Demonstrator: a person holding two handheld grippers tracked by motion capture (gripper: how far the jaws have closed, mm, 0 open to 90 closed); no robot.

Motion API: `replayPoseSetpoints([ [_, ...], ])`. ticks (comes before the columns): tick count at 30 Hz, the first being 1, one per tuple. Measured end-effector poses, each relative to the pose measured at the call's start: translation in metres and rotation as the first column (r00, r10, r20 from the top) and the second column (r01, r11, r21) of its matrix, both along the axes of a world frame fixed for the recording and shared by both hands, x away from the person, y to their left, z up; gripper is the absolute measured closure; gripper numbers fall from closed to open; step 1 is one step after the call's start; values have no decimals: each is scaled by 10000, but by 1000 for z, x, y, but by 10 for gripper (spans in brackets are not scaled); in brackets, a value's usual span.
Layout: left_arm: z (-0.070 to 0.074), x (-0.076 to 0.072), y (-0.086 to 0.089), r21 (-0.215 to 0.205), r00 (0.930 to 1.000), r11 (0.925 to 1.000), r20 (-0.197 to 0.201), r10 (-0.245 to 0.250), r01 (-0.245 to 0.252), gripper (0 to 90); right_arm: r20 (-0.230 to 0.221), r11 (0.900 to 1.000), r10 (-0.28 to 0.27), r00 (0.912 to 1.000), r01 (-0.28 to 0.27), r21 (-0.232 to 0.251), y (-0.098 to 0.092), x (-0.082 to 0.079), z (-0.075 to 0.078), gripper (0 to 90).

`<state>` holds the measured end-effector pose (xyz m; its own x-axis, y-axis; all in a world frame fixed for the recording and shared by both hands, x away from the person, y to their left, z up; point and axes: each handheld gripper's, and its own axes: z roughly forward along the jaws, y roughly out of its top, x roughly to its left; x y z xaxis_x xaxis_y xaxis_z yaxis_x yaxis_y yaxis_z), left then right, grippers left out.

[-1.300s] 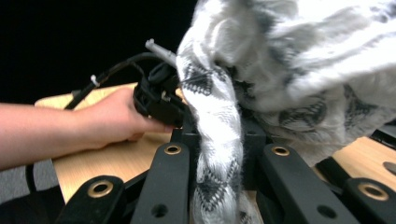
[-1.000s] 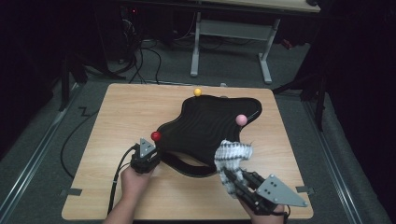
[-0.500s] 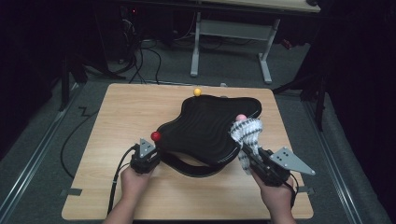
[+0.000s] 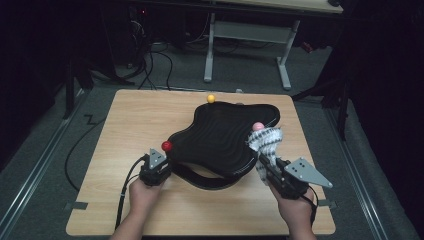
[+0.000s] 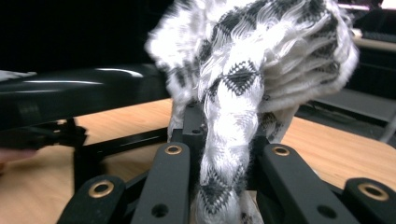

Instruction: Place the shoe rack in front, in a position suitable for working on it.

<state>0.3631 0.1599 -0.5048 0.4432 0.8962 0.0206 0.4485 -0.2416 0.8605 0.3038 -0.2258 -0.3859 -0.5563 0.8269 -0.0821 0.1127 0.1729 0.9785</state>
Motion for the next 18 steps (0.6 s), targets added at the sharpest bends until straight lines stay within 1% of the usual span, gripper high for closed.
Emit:
replayPoseSetpoints([
  [2,0,0,0,-2,10000,10000,-5,10,-10,741,178,9999,168,9997,-168,41,0,-11,1,789],
  [4,0,0,0,2,10000,10000,-4,20,-20,741,322,9990,451,9985,-452,35,-1,-22,2,789],
  [5,0,0,0,5,10000,10000,-2,23,-23,742,463,9976,694,9965,-694,-8,0,-32,3,789],
  [6,0,0,0,5,10000,10000,5,27,-27,742,463,9976,694,9965,-694,-8,0,-32,3,789],
  [9,0,0,0,-5,10000,10000,5,37,-37,741,639,9942,1075,9922,-1069,-124,5,-46,4,789],
  [11,0,0,0,-2,10000,10000,0,40,-40,742,704,9900,1400,9876,-1382,-298,11,-54,4,789],
  [12,0,0,0,6,10000,10000,-4,45,-45,742,698,9838,1771,9817,-1744,-422,19,-62,3,788],
  [13,0,0,0,6,10000,10000,-4,45,-45,741,698,9838,1771,9817,-1744,-422,19,-62,3,788],
  [15,0,0,-1,-5,10000,10000,-2,54,-54,741,657,9768,2086,9758,-2046,-630,29,-67,0,788],
  [18,0,0,0,-9,10000,10000,-9,53,-53,741,622,9679,2433,9680,-2381,-799,44,-68,-5,789],
])
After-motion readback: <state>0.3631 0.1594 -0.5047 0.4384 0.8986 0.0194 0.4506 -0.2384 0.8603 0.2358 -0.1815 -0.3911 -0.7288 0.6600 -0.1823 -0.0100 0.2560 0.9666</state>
